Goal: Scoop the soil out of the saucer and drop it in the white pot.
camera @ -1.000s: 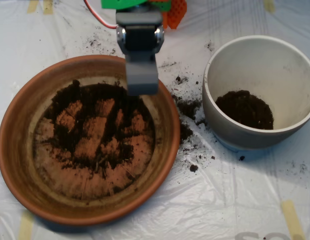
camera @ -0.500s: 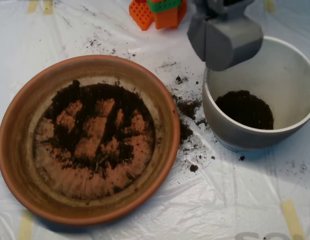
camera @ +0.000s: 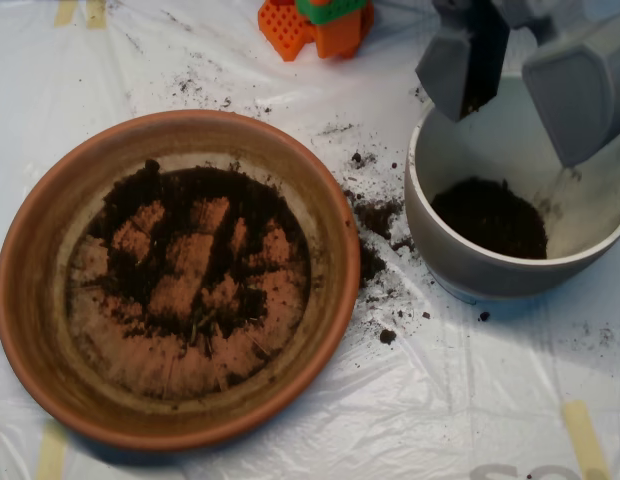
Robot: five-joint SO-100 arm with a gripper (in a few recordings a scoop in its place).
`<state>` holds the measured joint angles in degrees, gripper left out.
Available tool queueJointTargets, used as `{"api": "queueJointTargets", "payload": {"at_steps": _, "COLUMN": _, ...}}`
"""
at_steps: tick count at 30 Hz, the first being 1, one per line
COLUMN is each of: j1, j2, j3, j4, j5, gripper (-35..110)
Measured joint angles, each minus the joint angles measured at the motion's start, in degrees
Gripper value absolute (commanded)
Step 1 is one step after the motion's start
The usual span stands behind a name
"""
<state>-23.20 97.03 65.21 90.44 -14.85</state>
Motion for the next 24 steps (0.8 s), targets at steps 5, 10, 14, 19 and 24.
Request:
{"api": "queueJointTargets", "payload": {"at_steps": 5, "j1": 0.1, "j2": 0.0, "j3": 3.5, "j4": -1.8, "j5": 0.0, "gripper": 31}}
{"api": "queueJointTargets", "payload": {"at_steps": 10, "j1": 1.2, "j2": 1.2, "j3": 6.4, "j4": -3.2, "j5": 1.2, "gripper": 35}}
{"api": "queueJointTargets", "payload": {"at_steps": 14, "j1": 2.5, "j2": 3.7, "j3": 6.6, "j4": -3.3, "j5": 2.8, "gripper": 41}}
{"api": "queueJointTargets", "payload": {"at_steps": 19, "j1": 8.3, "j2": 5.8, "j3": 6.6, "j4": -3.3, "j5": 4.9, "gripper": 45}}
{"api": "queueJointTargets", "payload": {"at_steps": 24, "j1": 18.9, "j2": 8.3, "j3": 11.6, "j4": -6.6, "j5": 5.6, "gripper": 49}}
